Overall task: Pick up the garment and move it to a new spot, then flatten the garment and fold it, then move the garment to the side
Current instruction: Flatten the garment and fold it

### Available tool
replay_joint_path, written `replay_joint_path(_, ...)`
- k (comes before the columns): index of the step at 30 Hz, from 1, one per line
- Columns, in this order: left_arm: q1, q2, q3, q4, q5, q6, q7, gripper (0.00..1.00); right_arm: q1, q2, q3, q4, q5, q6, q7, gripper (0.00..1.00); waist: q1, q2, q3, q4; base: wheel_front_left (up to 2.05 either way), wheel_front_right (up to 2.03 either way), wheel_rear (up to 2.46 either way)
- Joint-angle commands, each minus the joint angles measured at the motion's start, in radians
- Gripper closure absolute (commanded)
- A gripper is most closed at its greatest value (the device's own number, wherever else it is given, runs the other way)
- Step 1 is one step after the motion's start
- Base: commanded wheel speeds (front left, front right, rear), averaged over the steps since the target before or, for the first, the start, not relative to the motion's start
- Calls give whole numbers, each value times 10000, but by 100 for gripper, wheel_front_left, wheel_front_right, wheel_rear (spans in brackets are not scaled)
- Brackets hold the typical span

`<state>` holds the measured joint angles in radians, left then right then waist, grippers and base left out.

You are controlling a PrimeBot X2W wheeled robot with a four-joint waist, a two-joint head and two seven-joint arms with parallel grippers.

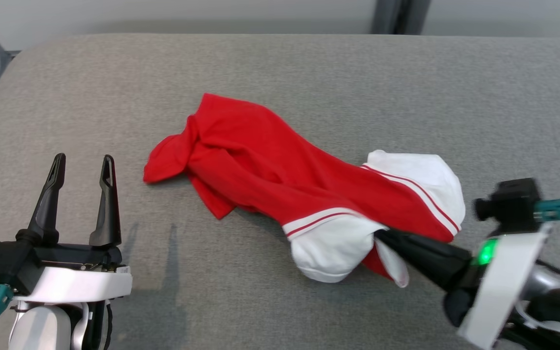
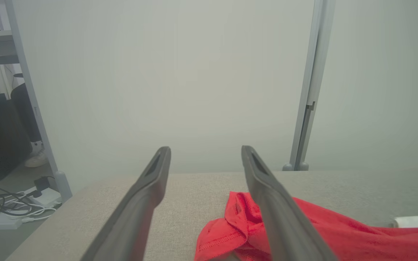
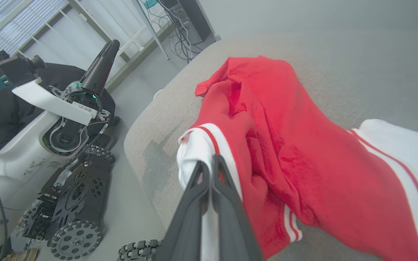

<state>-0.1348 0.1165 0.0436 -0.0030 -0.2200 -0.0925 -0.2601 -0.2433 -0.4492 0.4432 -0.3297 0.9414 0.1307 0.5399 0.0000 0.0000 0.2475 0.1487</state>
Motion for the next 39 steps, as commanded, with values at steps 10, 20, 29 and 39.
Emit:
replay_joint_path(10,-178,165,63,-277,168,-103,-30,0,1587,1598,-5057,-1263,1303,1,1830,100,0,0,485,-826,0,0,0)
replay_joint_path(20,-817,129,-341,-275,183,-214,-30,0,-832,2760,-7244,3385,-293,2,2289,100,0,0,1562,-710,0,0,0)
replay_joint_path(29,-1226,124,-616,-160,159,-276,-32,0,-1819,2664,-6559,5069,-669,1,567,0,0,0,1902,-662,0,0,0)
replay_joint_path(39,-970,186,-466,135,229,-221,-31,0,-757,2294,-6452,4892,-856,1,-3228,0,0,0,1195,-1164,0,0,0)
